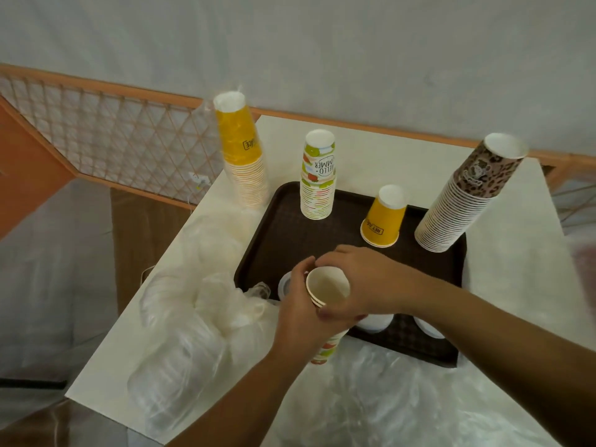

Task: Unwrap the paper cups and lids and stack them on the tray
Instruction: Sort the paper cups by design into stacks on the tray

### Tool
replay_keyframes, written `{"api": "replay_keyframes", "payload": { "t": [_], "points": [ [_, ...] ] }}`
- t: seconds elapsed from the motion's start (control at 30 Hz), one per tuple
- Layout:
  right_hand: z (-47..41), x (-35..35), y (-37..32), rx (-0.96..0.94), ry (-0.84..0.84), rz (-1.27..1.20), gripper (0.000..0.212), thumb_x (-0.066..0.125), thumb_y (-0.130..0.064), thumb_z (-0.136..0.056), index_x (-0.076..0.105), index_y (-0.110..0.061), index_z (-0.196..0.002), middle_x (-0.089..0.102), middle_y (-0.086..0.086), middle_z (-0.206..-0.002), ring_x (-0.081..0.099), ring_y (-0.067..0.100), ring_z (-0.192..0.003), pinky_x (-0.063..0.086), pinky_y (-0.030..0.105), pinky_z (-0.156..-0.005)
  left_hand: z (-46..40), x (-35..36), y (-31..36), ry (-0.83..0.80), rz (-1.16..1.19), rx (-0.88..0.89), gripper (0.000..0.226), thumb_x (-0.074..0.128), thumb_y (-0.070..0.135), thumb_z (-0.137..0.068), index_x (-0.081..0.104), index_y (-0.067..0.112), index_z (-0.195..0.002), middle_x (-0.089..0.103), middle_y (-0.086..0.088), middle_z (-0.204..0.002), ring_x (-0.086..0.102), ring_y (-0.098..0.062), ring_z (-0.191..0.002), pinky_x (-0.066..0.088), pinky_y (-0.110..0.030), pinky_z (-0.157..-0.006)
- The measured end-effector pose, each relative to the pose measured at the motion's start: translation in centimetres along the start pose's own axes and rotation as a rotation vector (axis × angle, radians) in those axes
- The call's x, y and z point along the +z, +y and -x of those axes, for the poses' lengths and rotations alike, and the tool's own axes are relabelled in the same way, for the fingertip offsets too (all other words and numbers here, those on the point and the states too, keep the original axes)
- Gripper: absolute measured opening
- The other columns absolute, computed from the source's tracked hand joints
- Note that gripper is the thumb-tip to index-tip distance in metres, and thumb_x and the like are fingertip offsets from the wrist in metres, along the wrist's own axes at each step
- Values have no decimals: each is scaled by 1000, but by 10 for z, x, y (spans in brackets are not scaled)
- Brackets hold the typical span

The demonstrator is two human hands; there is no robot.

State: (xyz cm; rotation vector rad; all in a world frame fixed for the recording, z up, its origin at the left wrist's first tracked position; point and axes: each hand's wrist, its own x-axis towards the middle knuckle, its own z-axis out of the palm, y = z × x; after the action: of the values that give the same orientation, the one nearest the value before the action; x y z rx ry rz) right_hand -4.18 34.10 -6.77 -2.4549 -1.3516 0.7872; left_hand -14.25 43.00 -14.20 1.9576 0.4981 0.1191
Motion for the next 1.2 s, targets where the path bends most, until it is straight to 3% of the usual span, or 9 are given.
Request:
{"api": "replay_keyframes", "payload": {
  "t": [0.07,0.2,0.37,0.47,0.57,0.73,0.87,1.07,1.2],
  "points": [
    [4,-5,2,-9,32,-43,63,74,-47,-73,50,-27,-128,52,-5,-120,52,12,-108,47,32,-94,2,1,0,13,-52,1,80,87,33,-60,39,32,-125,46,24,-109,51,4,-102,36,3,-79],
    [15,-33,14,-62,77,-75,64,72,-41,-77,43,-29,-133,49,-5,-122,49,9,-110,45,22,-88,4,-2,-1,65,36,-48,67,88,33,-57,44,38,-106,59,20,-98,58,8,-86,44,-2,-65],
    [15,-55,48,-23,-174,64,72,78,-35,-72,38,-35,-131,46,-8,-123,49,11,-110,45,26,-93,6,-2,-1,120,31,-43,68,88,34,-57,45,34,-109,54,25,-98,54,9,-90,47,-10,-78],
    [2,-38,53,-29,-243,65,68,81,-34,-69,40,-33,-124,51,-13,-110,52,8,-100,43,17,-80,5,-5,-4,105,83,-71,70,89,33,-56,47,35,-111,57,20,-104,57,1,-96,51,-21,-82],
    [-15,-36,46,-57,-45,-191,58,83,-29,-67,44,-39,-109,55,-21,-101,56,1,-96,42,9,-76,3,-8,-9,90,104,-78,73,89,33,-55,48,35,-115,55,15,-109,56,-6,-101,53,-24,-81],
    [-75,-69,40,-105,551,-732,66,80,-23,-74,44,-21,-129,61,-5,-121,60,11,-110,49,33,-95,-1,-9,-15,40,68,-65,81,88,41,-55,39,41,-120,48,18,-114,50,0,-101,48,-12,-76],
    [-128,-89,43,-93,768,-956,63,80,-20,-74,42,-18,-124,63,0,-117,63,13,-106,51,39,-95,-4,-11,-18,28,60,-60,84,87,45,-54,36,42,-122,48,18,-116,50,2,-102,44,-6,-73],
    [-163,-82,55,6,942,-921,68,80,-20,-72,39,-22,-127,56,1,-118,59,13,-101,54,25,-84,-7,-11,-24,23,81,-39,87,89,41,-52,39,39,-123,51,17,-115,54,-4,-105,50,-14,-83],
    [-168,-78,60,28,895,-551,47,59,-28,-91,44,-26,-136,50,2,-132,53,18,-116,46,27,-94,-6,-11,-24,10,105,-39,89,90,37,-52,39,39,-124,52,15,-116,54,-6,-105,52,-17,-85]
  ]
}}
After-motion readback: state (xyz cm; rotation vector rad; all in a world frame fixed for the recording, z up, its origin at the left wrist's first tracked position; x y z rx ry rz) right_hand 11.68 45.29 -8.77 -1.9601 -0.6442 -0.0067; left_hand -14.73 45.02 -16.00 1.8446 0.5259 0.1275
